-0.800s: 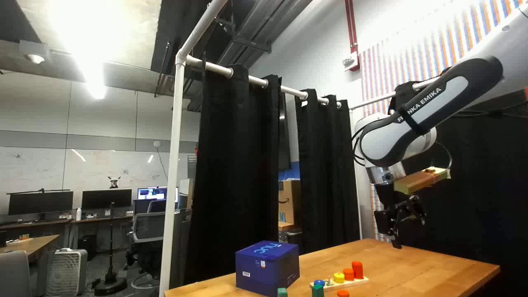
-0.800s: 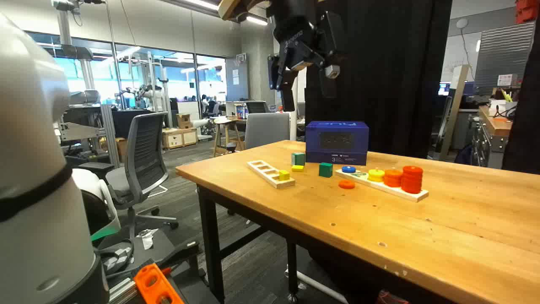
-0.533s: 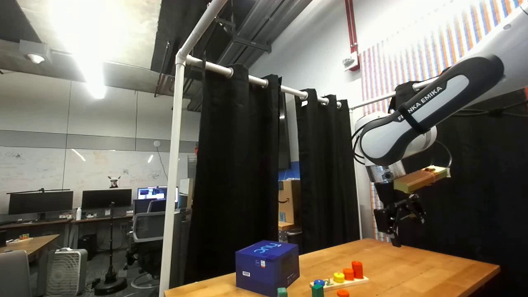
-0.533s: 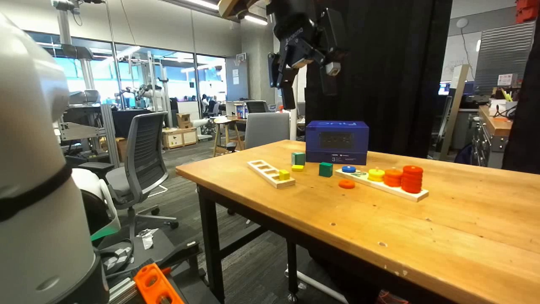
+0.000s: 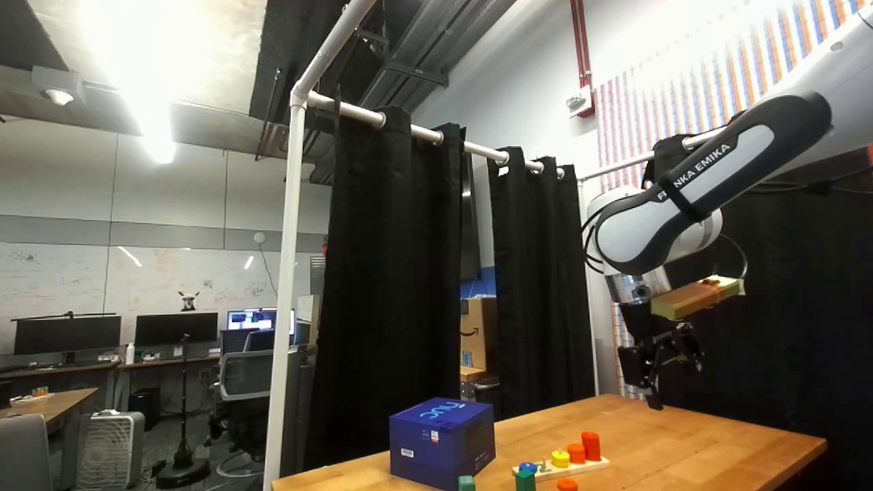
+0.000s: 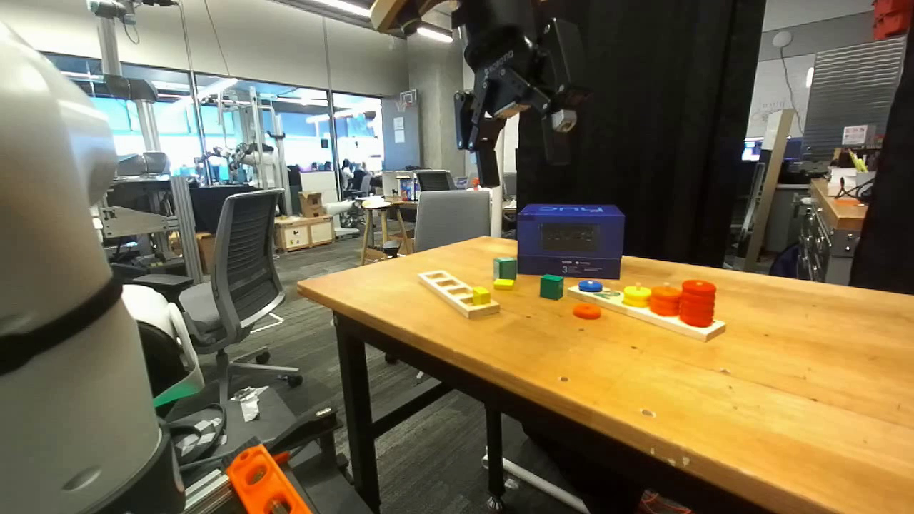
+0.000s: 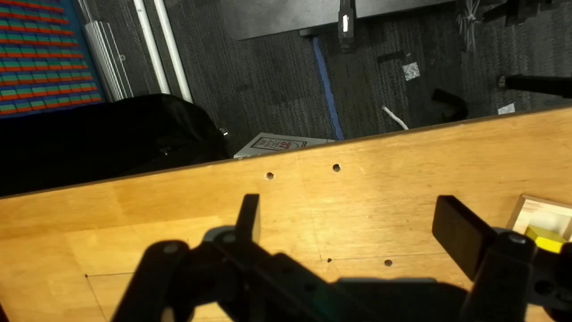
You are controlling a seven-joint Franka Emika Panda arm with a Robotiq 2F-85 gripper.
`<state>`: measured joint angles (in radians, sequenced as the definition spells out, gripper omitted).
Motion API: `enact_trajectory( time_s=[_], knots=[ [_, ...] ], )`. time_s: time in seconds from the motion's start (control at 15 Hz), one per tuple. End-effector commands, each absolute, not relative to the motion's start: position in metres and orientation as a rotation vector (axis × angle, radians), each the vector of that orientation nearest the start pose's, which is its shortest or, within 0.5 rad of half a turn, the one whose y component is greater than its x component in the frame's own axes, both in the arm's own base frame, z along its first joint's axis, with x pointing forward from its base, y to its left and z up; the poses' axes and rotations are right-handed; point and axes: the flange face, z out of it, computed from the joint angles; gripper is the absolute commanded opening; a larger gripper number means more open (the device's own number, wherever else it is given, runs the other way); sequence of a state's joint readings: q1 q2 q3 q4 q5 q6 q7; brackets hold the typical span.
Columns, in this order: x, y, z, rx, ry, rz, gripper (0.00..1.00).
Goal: Pick up an orange circle and put it on the table.
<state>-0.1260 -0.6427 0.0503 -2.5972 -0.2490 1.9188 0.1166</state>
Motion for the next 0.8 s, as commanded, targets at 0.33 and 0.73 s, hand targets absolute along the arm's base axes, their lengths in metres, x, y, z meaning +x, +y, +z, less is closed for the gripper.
enact_trajectory(
  time_s=[0.33,0.73],
  knots=[
    [0.395,-0.08,0.519,-3.104,0.557,-0.144,1.0],
    [0.465,-0.084,0.535,-2.827,0.899,-0.242,1.0]
  ],
)
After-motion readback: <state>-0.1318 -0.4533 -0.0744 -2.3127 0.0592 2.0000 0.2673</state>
